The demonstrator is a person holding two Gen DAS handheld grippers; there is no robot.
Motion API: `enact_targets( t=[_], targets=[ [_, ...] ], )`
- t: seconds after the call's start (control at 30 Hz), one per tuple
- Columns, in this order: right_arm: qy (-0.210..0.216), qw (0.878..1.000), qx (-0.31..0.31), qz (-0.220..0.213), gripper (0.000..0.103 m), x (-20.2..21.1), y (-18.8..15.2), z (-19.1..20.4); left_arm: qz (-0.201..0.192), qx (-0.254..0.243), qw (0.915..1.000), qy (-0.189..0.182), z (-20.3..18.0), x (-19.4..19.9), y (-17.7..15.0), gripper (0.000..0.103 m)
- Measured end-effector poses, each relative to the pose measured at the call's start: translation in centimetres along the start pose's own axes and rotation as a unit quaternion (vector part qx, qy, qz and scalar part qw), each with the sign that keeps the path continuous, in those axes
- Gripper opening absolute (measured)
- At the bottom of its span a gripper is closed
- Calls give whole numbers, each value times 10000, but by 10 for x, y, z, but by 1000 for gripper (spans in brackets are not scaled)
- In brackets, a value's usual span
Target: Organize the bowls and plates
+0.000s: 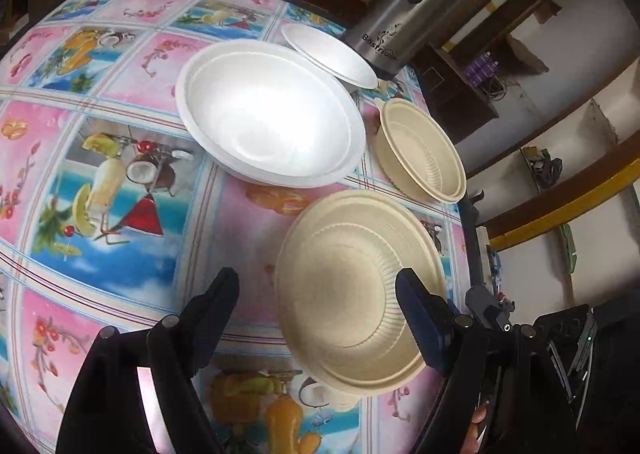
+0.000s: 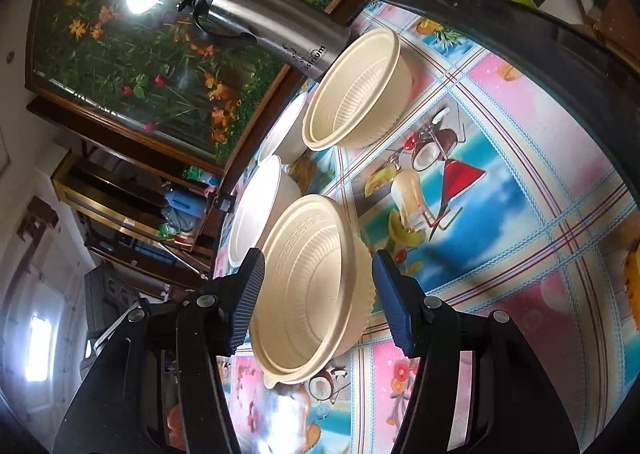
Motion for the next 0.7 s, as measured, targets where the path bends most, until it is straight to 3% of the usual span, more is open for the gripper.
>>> enact_targets(
  t=[0.5,0.7],
  targets=[
    [99,9993,-276,216,56,-7,-7,-6,25,-174,9994,308,-4,-23,-12,81],
    [108,9991,-327,254,56,-11,-7,-7,-207,-332,9982,461,1,-24,-10,80]
  ],
)
Point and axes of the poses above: each gripper's, at about its wrist camera, not at the fingertips, and x roughly against the way its jaws point, z to its left, y to its top, the point moved 8 cm from there along -x, roughly the way its jaws point, and after that the axes turned 9 degrees about x, right-handed, at the moved point
